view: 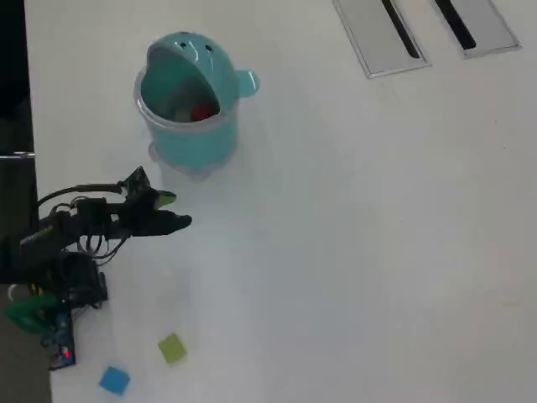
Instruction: Grasp RGB lego blocks and put them in the bin one by one.
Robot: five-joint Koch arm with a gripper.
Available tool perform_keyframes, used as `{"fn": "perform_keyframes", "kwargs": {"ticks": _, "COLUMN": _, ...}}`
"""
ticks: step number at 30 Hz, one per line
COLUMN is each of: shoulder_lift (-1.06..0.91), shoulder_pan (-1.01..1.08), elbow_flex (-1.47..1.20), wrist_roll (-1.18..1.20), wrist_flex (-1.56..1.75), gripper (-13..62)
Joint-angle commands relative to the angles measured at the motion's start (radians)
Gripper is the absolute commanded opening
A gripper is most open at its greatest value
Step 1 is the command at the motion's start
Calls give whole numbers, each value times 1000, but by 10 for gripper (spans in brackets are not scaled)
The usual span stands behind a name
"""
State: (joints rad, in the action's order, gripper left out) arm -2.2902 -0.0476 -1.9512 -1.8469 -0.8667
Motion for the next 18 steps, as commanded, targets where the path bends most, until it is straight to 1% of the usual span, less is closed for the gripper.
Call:
{"fn": "perform_keyframes", "kwargs": {"ticks": 1, "shoulder_lift": -67, "shoulder_pan": 37, "elbow_flex": 60, "wrist_roll": -14, "wrist_flex": -21, "gripper": 339}}
{"fn": "perform_keyframes", "kwargs": {"ticks": 8, "shoulder_lift": -58, "shoulder_pan": 221, "elbow_flex": 11, "wrist_roll": -52, "wrist_flex": -6, "gripper": 330}}
{"fn": "perform_keyframes", "kwargs": {"ticks": 13, "shoulder_lift": -57, "shoulder_pan": 345, "elbow_flex": -89, "wrist_roll": -104, "wrist_flex": 103, "gripper": 330}}
{"fn": "perform_keyframes", "kwargs": {"ticks": 18, "shoulder_lift": -41, "shoulder_pan": 428, "elbow_flex": -117, "wrist_roll": -104, "wrist_flex": 112, "gripper": 330}}
